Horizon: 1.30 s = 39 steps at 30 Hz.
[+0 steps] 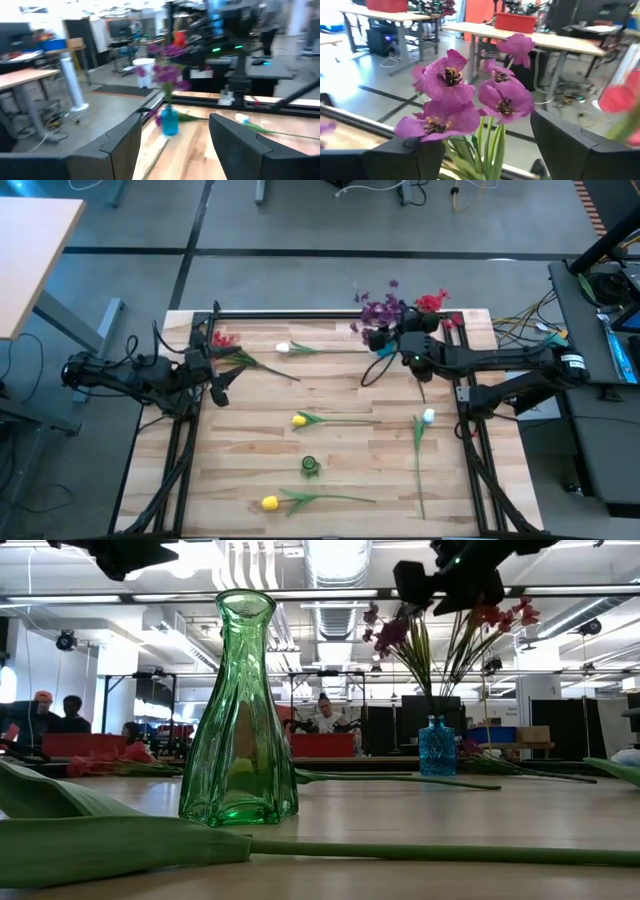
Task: Sort flowers into vase by color
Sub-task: Put the bottom purple flowers into the blue vase, then put the bottom white flower into the green vase
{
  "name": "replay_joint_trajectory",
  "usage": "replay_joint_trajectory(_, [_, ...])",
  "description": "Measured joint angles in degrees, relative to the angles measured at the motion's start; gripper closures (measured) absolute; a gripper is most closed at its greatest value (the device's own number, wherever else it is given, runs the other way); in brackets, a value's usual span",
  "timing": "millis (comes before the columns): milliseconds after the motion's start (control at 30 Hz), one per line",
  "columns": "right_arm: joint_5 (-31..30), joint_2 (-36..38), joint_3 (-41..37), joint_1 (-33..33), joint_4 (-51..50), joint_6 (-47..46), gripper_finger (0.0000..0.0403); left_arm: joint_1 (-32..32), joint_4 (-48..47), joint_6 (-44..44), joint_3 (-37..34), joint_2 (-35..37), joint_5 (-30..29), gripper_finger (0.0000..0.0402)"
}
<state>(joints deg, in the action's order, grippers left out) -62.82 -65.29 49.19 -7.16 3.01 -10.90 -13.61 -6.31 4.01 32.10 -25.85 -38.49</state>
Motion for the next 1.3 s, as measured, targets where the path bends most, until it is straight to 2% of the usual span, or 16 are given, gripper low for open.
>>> replay_joint_trajectory(167, [5.24, 3.32, 0.04, 4.29, -4.03, -3.27, 0.0136, 0.02, -1.24, -2.38, 0.0, -1.76, -2.83, 0.0185])
replay_joint_trajectory(533, [29.89, 10.44, 0.07, 8.51, -9.69, -16.16, 0.0157, 0.01, -1.2, -5.83, 0.73, -6.64, -2.85, 0.0185])
replay_joint_trajectory(700, [33.1, 14.95, 0.1, 8.42, -17.44, -23.09, 0.0163, -0.09, -2.37, -7.7, 3.22, -8.24, -2.87, 0.0185])
replay_joint_trajectory(833, [34.94, 17.36, 2.06, 8.42, -28.5, -29.29, 0.0163, -0.07, -4.55, -8.22, 5.18, -9.77, -2.89, 0.0185])
replay_joint_trajectory(1067, [43.08, 17.51, 8.66, 8.42, -46.14, -38.12, 0.0167, -0.07, -6.19, -8.2, 7.84, -13.07, -2.91, 0.0185])
replay_joint_trajectory(1200, [52.31, 15.55, 10.22, 9.08, -47.55, -41.67, 0.0168, -0.07, -6.8, -8.2, 8.61, -14.76, -2.89, 0.0185])
replay_joint_trajectory(1300, [56.31, 12.73, 11.66, 10.23, -48.38, -43.11, 0.0168, -0.07, -6.92, -8.2, 9.18, -15.67, -2.89, 0.0185])
